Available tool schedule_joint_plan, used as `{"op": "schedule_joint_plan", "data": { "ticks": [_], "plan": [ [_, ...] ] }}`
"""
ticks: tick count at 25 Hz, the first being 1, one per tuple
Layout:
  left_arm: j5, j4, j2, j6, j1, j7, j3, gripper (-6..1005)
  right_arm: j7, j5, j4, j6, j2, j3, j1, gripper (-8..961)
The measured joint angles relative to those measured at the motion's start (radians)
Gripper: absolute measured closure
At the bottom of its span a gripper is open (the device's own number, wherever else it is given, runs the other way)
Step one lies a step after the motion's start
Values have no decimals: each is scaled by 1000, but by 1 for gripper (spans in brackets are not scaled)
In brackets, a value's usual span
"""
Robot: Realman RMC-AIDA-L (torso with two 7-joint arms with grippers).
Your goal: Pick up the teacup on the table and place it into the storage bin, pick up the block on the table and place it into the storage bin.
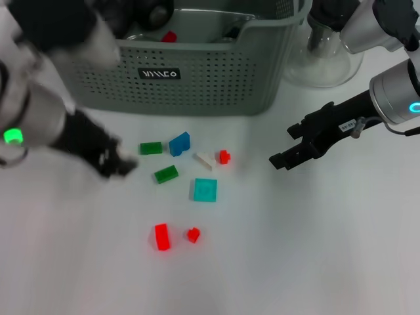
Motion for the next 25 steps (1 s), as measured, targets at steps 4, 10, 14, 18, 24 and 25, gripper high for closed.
{"op": "schedule_joint_plan", "data": {
  "ticks": [4, 10, 14, 18, 24, 25],
  "plan": [
    [-158, 52, 4, 36, -98, -42, -182, 599, 1, 0, 1, -2, 0, 0, 0, 72],
    [-266, -19, 15, -71, -289, -50, -402, 599, -2, 1, 3, -7, 3, -6, 5, 72],
    [-256, -200, 44, -150, -409, -52, -441, 592, -4, 1, 3, -8, 4, -12, 8, 71],
    [-233, -375, 73, -214, -480, -48, -440, 568, -7, -2, 1, -9, 4, -14, 8, 71],
    [-229, -463, 80, -316, -503, -45, -438, 531, -16, -5, 3, -10, 1, -14, 8, 71],
    [-228, -465, 80, -325, -504, -45, -437, 525, -16, -5, 4, -10, 0, -14, 8, 71]
  ]
}}
